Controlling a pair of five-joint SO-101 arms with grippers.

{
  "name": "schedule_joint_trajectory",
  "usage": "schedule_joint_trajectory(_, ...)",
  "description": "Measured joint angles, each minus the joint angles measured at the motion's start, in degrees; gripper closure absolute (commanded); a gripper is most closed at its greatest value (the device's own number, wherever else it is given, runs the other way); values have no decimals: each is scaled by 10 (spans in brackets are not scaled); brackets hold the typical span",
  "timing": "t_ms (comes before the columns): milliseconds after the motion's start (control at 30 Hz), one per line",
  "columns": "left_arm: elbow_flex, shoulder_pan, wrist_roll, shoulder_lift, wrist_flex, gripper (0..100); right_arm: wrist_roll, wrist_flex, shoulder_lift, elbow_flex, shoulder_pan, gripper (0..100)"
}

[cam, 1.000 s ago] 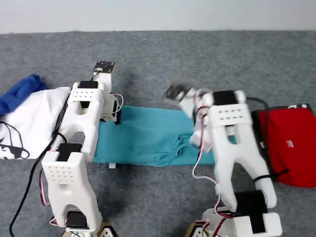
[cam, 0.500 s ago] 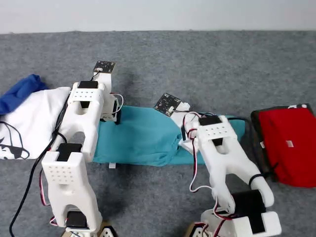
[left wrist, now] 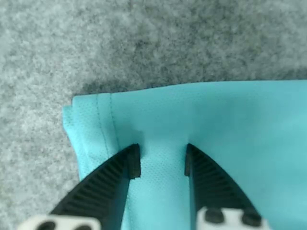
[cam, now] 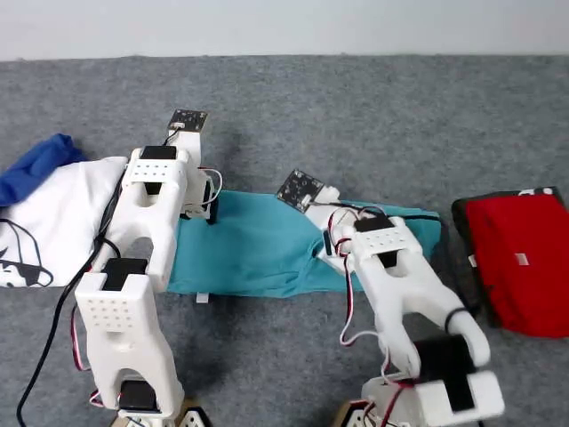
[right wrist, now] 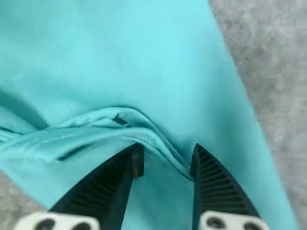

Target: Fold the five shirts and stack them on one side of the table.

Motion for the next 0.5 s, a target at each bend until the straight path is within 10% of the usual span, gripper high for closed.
schedule_joint_trajectory(500,0,0,0,0,0,841,-76,88,-44,-33,-84,830)
